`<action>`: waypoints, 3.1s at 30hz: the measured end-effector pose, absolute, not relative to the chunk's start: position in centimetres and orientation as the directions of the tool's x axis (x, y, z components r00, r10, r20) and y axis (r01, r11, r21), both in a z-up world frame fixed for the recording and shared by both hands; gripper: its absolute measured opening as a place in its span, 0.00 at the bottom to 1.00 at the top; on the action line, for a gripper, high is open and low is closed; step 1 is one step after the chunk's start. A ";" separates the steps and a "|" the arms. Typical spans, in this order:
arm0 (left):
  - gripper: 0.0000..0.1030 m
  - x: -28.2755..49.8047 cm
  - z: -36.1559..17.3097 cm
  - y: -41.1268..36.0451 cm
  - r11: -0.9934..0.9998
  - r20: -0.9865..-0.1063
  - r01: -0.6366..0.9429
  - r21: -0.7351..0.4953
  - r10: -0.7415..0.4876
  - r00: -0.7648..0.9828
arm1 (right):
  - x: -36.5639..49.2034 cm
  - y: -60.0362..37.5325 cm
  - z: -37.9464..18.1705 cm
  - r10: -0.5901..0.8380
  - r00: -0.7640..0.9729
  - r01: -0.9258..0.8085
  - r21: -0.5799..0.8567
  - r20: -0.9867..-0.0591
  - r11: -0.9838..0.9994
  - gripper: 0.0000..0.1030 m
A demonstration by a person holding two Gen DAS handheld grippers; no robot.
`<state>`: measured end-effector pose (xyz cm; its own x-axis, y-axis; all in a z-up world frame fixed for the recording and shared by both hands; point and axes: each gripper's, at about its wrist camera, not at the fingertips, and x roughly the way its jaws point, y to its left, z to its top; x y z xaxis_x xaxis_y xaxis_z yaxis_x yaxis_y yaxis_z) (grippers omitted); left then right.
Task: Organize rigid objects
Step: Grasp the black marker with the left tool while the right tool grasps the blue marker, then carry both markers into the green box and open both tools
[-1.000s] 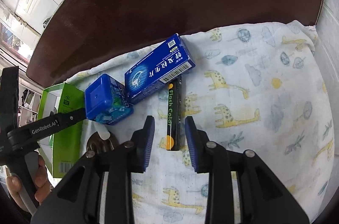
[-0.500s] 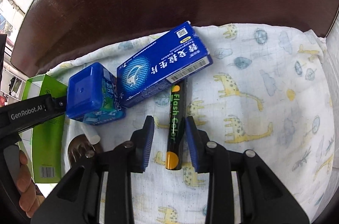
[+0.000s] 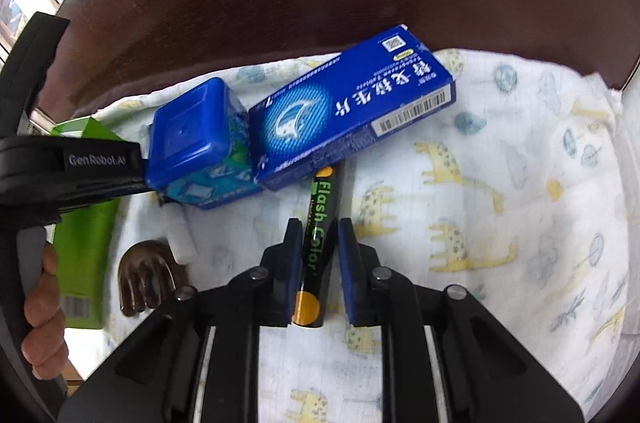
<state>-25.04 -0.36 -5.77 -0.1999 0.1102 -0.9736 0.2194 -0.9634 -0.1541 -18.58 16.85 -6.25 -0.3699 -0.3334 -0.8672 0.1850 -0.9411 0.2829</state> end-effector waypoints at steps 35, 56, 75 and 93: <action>0.15 -16.5 -3.8 3.5 -0.972 -0.958 -0.114 -0.204 0.222 -0.179 | -11.9 18.9 -2.8 -0.427 -0.332 0.267 0.350 -0.841 -0.898 0.15; 0.15 -13.2 4.5 -15.3 -0.975 -0.882 0.146 -0.167 0.082 -0.465 | -11.1 -4.8 3.7 -0.631 -0.259 0.483 0.468 -0.731 -0.740 0.15; 0.15 -15.5 -1.0 -20.7 -0.944 -0.900 0.150 -0.294 0.221 -0.376 | -13.9 -8.4 1.5 -0.467 -0.298 0.361 0.355 -0.833 -0.863 0.16; 0.15 -14.3 1.6 -20.9 -0.950 -0.895 0.180 -0.255 0.162 -0.416 | -12.6 -4.9 3.0 -0.461 -0.352 0.344 0.345 -0.815 -0.873 0.18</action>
<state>-14.27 -20.91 1.61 -0.4158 0.1615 -0.8950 0.1801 -0.9500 -0.2551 -12.58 -4.85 2.99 -0.3519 -0.4608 -0.8148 0.3444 -0.8731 0.3451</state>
